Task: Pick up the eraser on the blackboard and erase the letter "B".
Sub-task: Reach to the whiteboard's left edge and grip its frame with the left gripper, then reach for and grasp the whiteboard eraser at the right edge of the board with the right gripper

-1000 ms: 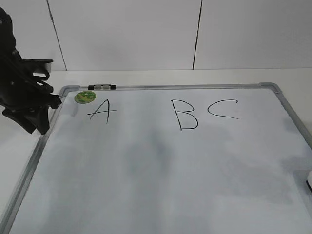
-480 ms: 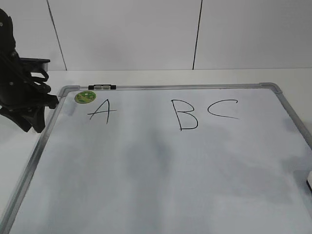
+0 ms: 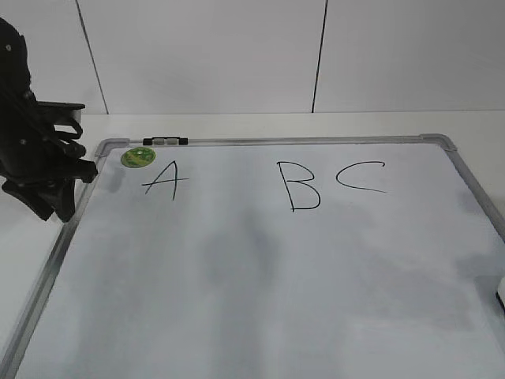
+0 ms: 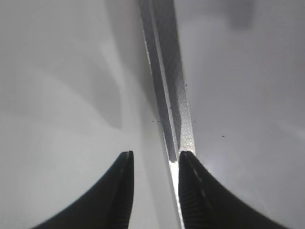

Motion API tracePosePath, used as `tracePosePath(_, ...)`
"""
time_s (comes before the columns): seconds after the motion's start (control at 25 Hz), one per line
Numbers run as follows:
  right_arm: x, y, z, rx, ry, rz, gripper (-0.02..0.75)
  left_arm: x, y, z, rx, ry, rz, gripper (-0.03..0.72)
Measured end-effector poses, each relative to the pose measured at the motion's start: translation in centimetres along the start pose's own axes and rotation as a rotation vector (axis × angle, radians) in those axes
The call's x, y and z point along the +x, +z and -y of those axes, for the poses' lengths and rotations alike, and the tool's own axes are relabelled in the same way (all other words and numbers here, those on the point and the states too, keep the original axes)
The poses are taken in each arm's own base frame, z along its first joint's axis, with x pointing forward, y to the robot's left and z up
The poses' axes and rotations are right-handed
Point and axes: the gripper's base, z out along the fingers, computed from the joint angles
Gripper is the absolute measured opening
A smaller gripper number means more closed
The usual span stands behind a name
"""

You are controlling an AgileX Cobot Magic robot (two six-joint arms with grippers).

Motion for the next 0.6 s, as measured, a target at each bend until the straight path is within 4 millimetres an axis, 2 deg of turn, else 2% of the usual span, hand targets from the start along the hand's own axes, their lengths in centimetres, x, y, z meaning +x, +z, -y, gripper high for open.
tracePosePath(0.6,0.0,0.0,0.1,0.009,-0.003,0.001,0.566,-0.3,1.5,0.2,0.026,-0.018,-0.034,0.227)
